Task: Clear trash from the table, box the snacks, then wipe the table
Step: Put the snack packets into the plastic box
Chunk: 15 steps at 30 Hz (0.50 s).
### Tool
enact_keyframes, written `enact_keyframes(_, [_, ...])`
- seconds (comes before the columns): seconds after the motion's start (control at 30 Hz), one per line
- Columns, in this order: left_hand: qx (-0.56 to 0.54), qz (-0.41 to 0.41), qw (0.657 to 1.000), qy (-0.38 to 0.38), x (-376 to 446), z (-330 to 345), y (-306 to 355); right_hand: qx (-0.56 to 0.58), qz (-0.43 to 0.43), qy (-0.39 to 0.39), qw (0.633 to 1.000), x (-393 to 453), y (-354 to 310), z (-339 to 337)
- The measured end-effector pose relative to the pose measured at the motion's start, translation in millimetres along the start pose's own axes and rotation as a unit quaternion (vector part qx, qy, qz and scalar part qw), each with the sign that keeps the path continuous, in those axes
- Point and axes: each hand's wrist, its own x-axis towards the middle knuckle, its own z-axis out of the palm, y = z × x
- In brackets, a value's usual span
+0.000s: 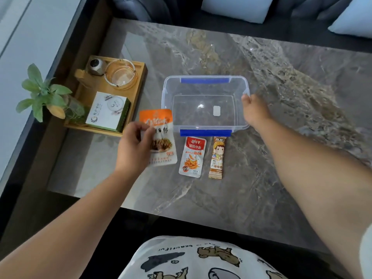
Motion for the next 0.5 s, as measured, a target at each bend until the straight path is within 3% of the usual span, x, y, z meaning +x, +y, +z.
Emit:
enact_keyframes(0.1, [0.05,0.046,0.997,-0.032,32.8,14.8,38.2,0.001,-0.005,0.008,1.0,-3.1,-0.3,1.4])
enact_keyframes(0.27, [0.179,0.028,0.975,-0.127,94.2,73.4,56.1,-0.006,-0.005,0.014,1.0,-13.9,-2.0,3.2])
enact_keyframes(0.5, [0.366,0.078,0.921,-0.11,118.1,115.1,35.1,0.009,0.003,0.045,0.999,-24.8,0.8,13.6])
